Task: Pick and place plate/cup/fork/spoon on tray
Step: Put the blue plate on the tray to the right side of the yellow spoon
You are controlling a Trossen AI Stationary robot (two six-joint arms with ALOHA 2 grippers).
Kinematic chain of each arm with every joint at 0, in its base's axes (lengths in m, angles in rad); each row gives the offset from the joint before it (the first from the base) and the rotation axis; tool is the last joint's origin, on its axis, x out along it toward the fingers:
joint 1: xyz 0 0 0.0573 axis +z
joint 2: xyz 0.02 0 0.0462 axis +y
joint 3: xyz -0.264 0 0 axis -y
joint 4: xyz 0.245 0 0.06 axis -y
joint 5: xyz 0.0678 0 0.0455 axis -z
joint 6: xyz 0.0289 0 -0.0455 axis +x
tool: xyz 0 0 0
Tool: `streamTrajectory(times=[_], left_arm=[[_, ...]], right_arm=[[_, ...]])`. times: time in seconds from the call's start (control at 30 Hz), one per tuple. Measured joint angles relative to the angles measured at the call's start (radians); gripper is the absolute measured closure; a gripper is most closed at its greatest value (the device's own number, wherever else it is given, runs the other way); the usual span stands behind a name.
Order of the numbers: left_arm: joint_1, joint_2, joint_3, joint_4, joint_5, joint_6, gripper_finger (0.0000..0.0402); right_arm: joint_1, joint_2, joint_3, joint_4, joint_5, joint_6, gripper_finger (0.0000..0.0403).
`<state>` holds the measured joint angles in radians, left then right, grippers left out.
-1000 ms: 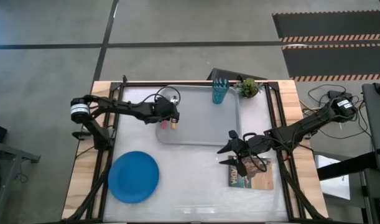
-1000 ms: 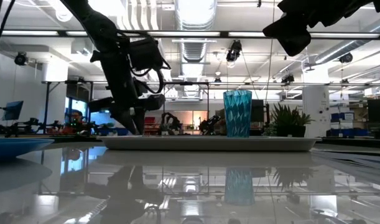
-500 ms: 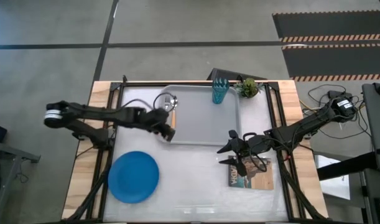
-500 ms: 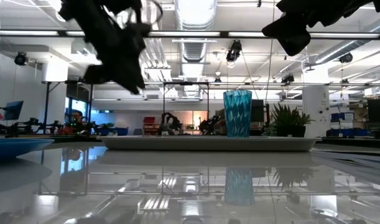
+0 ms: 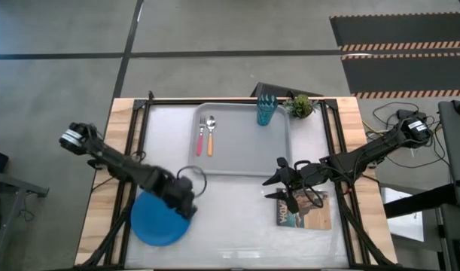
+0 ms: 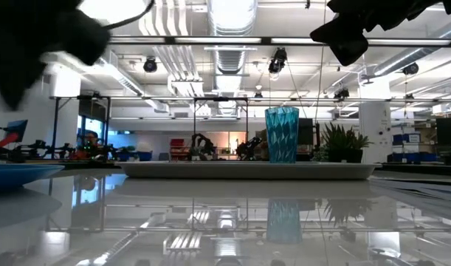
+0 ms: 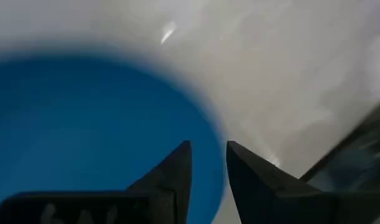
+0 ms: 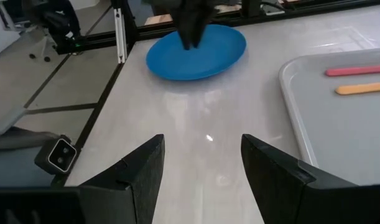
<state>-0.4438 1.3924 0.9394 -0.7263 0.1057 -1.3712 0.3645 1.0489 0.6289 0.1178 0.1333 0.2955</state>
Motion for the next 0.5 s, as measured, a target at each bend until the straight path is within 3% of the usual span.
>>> streamTrajectory(times=[0.13,0.27,0.4,0.5], left_arm=[[-0.08,0.075,0.031,-0.13,0.05,-0.117,0.032],[-0.118,0.146,0.03,-0.128,0.056,-0.169,0.0324],[-0.125,0.219,0.036,-0.125,0.048,-0.166,0.0351],[-0.125,0.244,0.055,-0.119,-0.014,-0.159,0.0386]], right_arm=[[0.0,0.0,0.0,0.014,0.0,-0.001,0.0202],[0.0,0.0,0.0,0.025,0.0,-0.006,0.0202],[0.0,0.0,0.0,0.023,0.0,-0.01,0.0202],[0.0,0.0,0.0,0.022,-0.001,-0.01,0.0202]])
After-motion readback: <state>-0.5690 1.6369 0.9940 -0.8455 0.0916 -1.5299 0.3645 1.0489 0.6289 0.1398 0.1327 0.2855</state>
